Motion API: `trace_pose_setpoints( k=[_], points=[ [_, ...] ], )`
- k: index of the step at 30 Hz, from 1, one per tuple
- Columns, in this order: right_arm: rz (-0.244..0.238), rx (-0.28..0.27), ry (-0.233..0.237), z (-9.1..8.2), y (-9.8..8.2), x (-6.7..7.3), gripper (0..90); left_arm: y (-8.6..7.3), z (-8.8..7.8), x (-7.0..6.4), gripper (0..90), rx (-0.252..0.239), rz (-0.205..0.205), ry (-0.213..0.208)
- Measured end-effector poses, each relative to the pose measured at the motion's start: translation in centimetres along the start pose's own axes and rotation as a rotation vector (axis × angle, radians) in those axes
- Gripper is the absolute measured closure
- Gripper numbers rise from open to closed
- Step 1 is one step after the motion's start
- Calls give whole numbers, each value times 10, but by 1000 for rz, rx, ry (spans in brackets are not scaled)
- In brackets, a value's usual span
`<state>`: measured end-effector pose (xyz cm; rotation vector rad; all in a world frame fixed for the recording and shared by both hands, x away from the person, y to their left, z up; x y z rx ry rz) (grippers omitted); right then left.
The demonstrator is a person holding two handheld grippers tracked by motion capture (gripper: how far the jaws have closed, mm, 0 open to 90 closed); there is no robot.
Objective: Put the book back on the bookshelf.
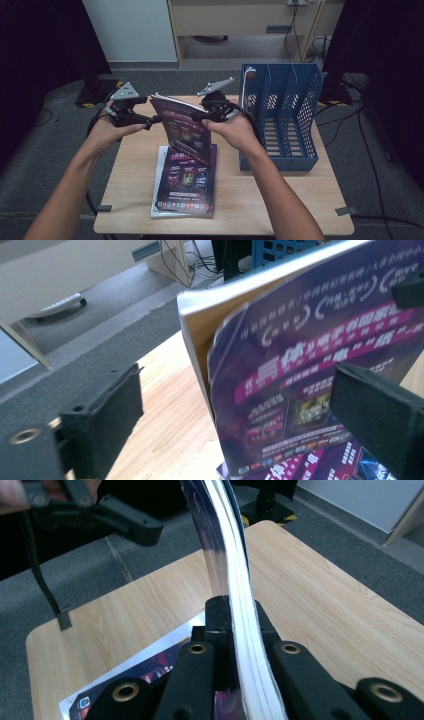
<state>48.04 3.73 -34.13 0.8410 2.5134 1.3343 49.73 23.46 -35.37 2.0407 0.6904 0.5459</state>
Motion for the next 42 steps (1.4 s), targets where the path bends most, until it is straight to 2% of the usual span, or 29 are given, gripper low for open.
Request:
trace_pose_setpoints(
  k=[5,14,18,25,29,32,35,42],
  points=[
    [25,0,-20,-3,0,-7,845,-5,5,-2,44,12,0,5],
    [47,5,-48,-8,5,-11,845,-21,15,-7,41,21,-9,16],
    [50,2,-57,-14,7,-11,845,-30,19,-11,42,16,-33,14],
    [52,-7,-52,-25,8,-9,845,-48,28,-23,41,32,-28,36],
    [50,-12,-49,-31,7,-7,845,-63,36,-31,38,52,-14,49],
    [49,-16,-43,-36,5,-7,845,-75,42,-35,38,71,-8,47],
    [46,-21,-37,-41,3,-8,844,-84,46,-37,39,84,-22,50],
    [35,-28,-6,-48,-1,-12,845,-95,52,-41,39,98,-29,39]
  ],
)
Point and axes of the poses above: each handheld gripper's, and its own axes: z roughly forward along the jaws, y roughly out of its top, x roughly to its left, the point moved 7 cm from there along z, roughly forward along the jaws, and after that the axes turned 2 degrees about z, right-handed, at the moved point
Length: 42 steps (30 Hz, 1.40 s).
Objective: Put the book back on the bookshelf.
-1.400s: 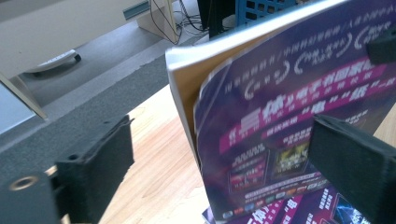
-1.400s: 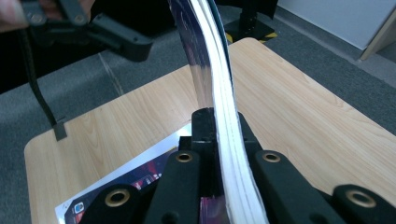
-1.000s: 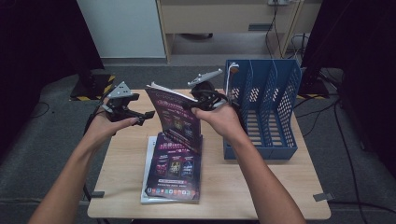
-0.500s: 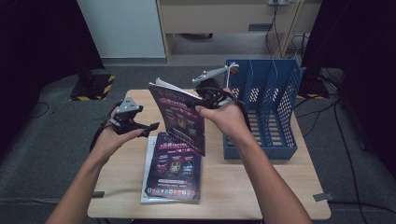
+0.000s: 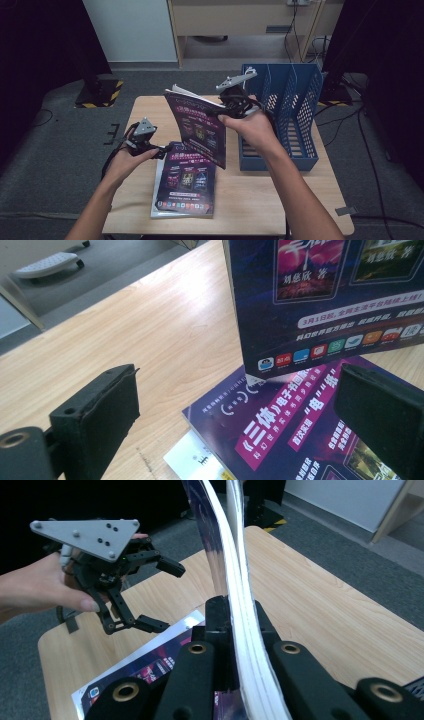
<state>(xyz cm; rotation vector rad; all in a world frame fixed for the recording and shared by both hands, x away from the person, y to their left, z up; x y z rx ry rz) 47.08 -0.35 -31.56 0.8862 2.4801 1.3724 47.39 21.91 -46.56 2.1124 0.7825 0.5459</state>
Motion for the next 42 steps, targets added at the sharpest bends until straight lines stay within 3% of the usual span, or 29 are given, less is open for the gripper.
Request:
trace_pose_setpoints(
  k=[9,18,25,33,39,42],
  points=[
    [-16,0,32,-8,-4,-2,844,-10,6,-8,39,19,31,16],
    [-43,9,75,-28,-6,-5,844,-25,7,-17,39,-15,-8,-6],
    [-54,-4,104,-37,-10,-14,844,-34,12,-21,39,9,-4,-13],
    [-69,-11,132,-42,-13,-24,844,-45,12,-22,52,22,-16,6],
    [-78,-24,142,-43,-17,-30,844,-50,10,-19,59,27,-19,55],
    [-87,-15,150,-43,-20,-31,844,-52,9,-18,59,25,-23,60]
  ],
)
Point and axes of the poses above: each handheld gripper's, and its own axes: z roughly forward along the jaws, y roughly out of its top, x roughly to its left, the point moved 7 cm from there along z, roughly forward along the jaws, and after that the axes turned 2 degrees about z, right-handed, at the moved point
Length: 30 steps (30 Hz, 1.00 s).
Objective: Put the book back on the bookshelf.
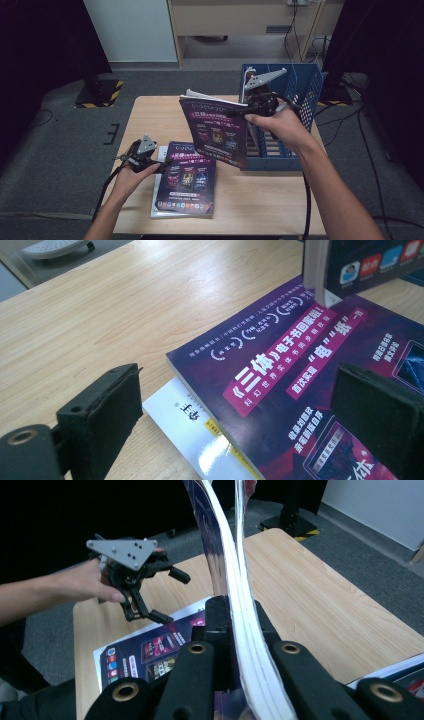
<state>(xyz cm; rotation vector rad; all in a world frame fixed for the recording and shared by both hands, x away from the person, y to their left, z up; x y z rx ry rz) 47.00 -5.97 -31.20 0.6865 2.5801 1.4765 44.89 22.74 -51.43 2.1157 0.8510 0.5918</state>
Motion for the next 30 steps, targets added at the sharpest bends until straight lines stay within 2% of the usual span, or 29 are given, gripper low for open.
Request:
trace_pose_setpoints(
  k=[6,14,20,22,30],
  points=[
    [-19,-8,16,-4,0,4,844,-5,2,1,59,12,-1,1],
    [-33,-12,8,-16,-2,6,844,-4,0,4,59,9,-6,6],
    [-42,-34,24,-32,-4,8,844,-2,-1,6,59,0,-13,9],
    [-54,-32,23,-40,-7,11,844,-2,-1,6,59,2,-15,10],
    [-49,-35,10,-61,-13,11,844,-1,-1,5,59,-1,-14,10]
  ],
)
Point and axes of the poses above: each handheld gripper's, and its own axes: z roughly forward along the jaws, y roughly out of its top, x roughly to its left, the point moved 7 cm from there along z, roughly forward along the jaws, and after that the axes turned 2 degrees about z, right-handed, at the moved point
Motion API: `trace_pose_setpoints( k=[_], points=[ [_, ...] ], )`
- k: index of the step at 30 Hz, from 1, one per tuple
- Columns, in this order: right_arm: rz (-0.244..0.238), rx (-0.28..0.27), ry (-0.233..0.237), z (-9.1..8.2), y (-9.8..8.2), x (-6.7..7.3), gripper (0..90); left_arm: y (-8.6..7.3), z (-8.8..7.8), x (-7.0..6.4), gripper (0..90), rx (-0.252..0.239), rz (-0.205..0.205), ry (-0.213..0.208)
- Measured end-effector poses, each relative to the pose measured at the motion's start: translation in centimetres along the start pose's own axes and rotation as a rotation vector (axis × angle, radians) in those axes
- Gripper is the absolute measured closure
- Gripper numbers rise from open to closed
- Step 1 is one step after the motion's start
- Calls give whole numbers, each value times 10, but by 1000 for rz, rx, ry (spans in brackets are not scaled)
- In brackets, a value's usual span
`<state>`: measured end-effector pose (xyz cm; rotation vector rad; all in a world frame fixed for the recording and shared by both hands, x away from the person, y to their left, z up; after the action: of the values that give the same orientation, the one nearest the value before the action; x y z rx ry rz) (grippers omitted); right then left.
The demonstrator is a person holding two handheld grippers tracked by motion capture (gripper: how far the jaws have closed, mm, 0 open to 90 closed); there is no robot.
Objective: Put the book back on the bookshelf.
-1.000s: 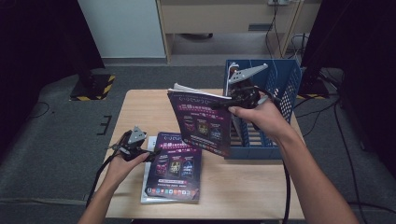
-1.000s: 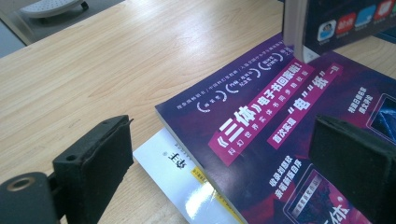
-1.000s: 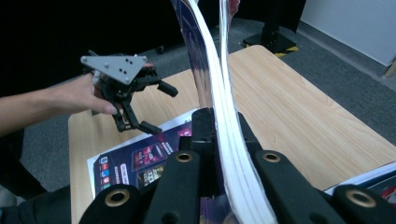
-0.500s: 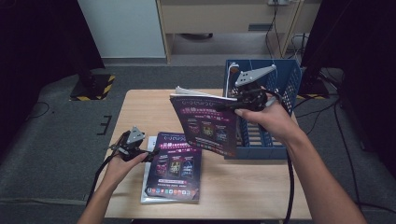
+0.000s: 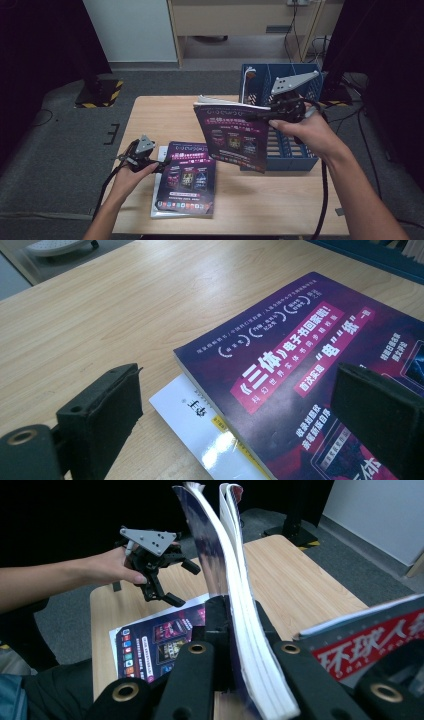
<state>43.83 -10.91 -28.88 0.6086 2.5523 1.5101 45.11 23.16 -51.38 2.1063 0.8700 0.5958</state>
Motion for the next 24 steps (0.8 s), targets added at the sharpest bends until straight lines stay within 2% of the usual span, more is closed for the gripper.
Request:
trace_pose_setpoints(
  k=[24],
  points=[
    [32,-3,-77,-63,-21,-10,844,-1,2,-2,59,9,-2,-8]
  ],
)
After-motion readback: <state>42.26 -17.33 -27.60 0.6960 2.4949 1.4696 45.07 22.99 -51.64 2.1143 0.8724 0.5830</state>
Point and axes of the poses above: each handheld gripper's, and its own axes: z roughly forward along the jaws, y roughly out of its top, x roughly to its left, the point moved 7 cm from there along z, roughly forward along the jaws, and after that the axes turned 2 degrees about z, right-handed, at the moved point
